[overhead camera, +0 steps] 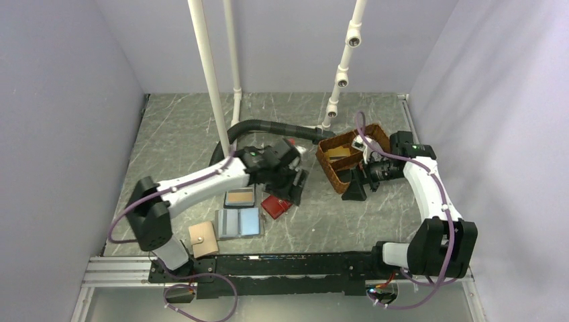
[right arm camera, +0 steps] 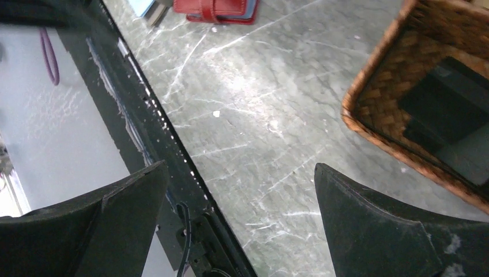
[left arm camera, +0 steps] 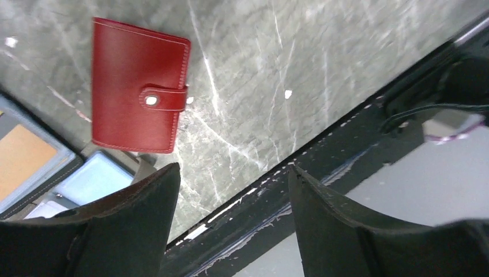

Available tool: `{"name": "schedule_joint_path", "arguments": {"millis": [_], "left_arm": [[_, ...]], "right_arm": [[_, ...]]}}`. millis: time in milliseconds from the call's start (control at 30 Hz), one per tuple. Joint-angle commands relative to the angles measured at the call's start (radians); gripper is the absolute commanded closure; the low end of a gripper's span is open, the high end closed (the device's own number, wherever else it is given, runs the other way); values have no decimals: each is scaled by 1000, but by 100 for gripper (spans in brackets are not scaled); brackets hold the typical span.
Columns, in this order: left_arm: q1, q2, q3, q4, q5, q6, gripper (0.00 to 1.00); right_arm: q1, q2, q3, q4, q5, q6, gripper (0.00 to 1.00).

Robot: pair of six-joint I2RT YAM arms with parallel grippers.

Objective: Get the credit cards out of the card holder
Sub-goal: Open the card holder at the center of the board.

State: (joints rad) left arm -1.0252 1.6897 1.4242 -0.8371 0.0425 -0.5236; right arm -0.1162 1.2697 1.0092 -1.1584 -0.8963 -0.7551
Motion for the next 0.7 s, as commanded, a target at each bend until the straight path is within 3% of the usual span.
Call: {"name": "schedule_joint_path", "arguments": {"millis": [0, 233, 467, 667], "left_arm": [[158, -108, -131, 121, 235, 2, 26], [253, -75, -174, 153, 252, 43, 32], [257, 60, -139, 175, 267, 55, 47], [258, 134, -119, 154, 201, 50, 49]], "right_arm": [[94, -15, 23, 21, 7, -8, 0], [180, -6, 14, 74, -23, 41, 0], [195, 2, 10, 101, -33, 65, 1], [196, -7, -12, 116, -36, 80, 1]]}}
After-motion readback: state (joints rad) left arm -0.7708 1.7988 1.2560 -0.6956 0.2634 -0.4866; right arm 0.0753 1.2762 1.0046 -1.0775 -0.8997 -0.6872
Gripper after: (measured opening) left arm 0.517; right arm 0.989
